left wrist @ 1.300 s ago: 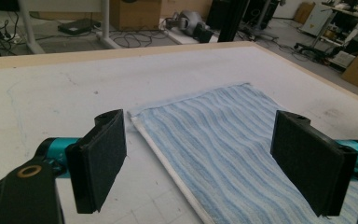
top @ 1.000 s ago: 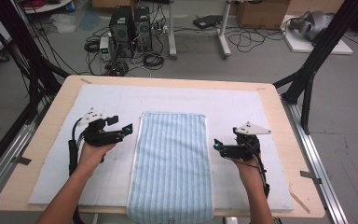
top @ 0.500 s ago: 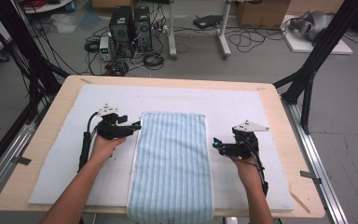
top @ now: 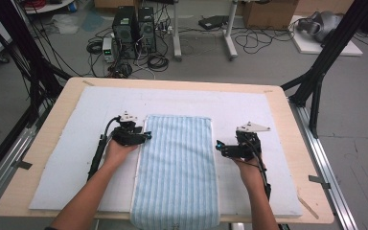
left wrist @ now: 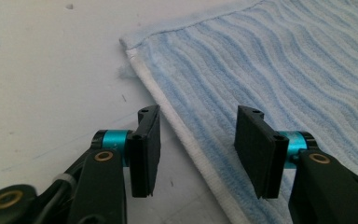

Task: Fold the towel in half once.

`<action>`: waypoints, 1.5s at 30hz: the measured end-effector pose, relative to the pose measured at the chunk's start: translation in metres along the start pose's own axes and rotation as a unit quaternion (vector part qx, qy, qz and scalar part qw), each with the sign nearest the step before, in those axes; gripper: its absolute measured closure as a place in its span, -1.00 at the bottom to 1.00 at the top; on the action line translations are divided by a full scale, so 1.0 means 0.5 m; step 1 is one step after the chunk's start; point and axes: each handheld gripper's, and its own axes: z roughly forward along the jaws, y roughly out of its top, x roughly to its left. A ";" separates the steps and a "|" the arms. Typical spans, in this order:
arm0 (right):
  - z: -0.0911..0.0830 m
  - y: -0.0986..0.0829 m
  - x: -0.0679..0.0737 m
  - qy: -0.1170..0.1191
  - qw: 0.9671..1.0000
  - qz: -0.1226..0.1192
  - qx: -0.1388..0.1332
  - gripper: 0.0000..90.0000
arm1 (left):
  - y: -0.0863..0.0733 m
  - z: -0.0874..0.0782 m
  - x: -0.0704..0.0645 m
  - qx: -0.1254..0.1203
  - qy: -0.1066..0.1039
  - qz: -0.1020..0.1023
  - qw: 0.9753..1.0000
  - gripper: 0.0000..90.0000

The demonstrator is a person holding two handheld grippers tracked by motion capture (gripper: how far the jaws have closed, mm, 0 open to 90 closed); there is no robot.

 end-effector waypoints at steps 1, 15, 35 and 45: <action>0.005 0.001 0.002 -0.001 1.000 0.000 0.003 -0.74 | 0.000 0.000 -0.004 0.002 0.008 0.009 1.000 0.17; 0.063 0.021 0.018 -0.023 0.999 0.001 0.038 -0.39 | -0.002 0.000 -0.007 0.007 -0.028 -0.017 0.999 0.93; 0.142 0.045 0.050 -0.001 0.996 -0.015 0.082 0.93 | 0.009 -0.027 0.032 -0.025 -0.053 -0.117 0.991 0.94; 0.138 0.071 0.052 -0.006 0.999 0.001 0.051 0.92 | 0.014 -0.046 0.051 -0.061 -0.067 -0.151 0.984 0.94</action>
